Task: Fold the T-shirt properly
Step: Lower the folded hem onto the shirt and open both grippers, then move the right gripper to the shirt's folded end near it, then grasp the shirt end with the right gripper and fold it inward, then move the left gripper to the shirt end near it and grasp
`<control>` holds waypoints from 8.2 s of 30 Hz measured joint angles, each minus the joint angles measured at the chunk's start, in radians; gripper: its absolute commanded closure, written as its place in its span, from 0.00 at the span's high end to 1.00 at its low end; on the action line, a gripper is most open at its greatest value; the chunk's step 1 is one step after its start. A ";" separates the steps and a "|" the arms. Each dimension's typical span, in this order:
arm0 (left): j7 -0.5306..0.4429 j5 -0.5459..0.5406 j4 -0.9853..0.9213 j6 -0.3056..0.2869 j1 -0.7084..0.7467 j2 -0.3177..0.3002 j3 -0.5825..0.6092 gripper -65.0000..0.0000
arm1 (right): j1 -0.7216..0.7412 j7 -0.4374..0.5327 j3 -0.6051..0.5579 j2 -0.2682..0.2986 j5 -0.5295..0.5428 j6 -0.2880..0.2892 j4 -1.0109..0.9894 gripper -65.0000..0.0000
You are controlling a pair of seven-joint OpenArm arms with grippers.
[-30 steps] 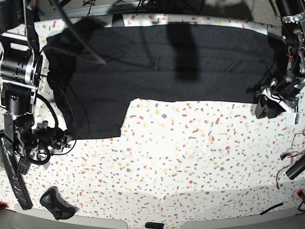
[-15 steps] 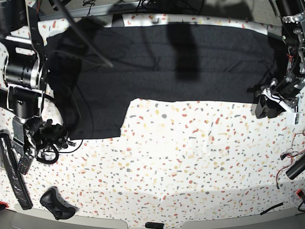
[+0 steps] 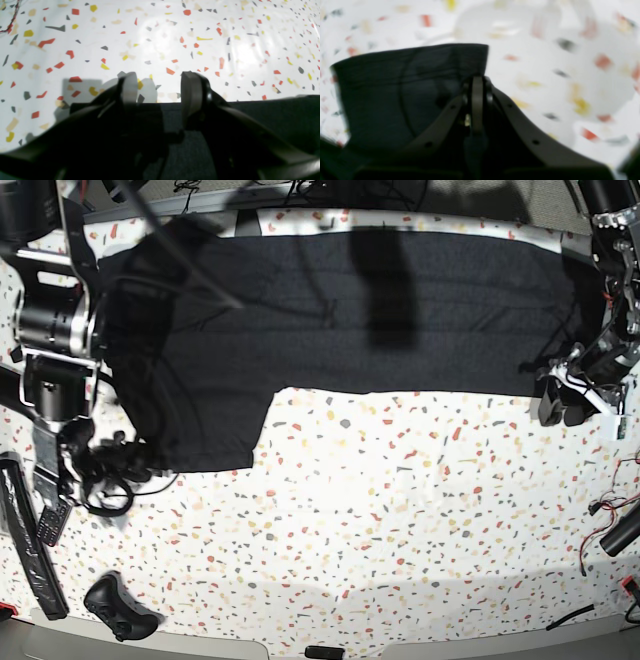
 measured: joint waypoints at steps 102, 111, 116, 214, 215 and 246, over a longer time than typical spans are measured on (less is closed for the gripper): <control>-0.027 0.002 0.000 0.000 0.005 0.002 -0.001 0.42 | -0.008 0.081 -0.188 -0.057 0.002 -0.140 -0.042 0.38; -0.027 0.002 0.000 0.000 0.005 0.002 -0.001 0.42 | -0.005 0.069 -0.200 -0.067 0.014 -0.136 -0.042 0.00; -0.026 0.003 0.000 0.000 0.005 0.002 -0.001 0.42 | -0.005 0.084 -0.200 -0.066 0.017 -0.129 -0.039 0.00; 0.127 -0.211 -0.299 -0.115 0.124 -0.148 -0.243 0.42 | -1.011 -0.130 0.169 -0.083 0.318 -0.027 1.538 0.41; 0.132 -0.211 -0.302 -0.130 0.124 -0.149 -0.243 0.42 | -1.011 -0.130 0.174 -0.083 0.318 -0.027 1.538 0.41; 0.318 -0.485 -0.301 -0.154 0.125 -0.029 -0.248 0.00 | -1.011 -0.130 0.175 -0.083 0.318 -0.027 1.538 0.41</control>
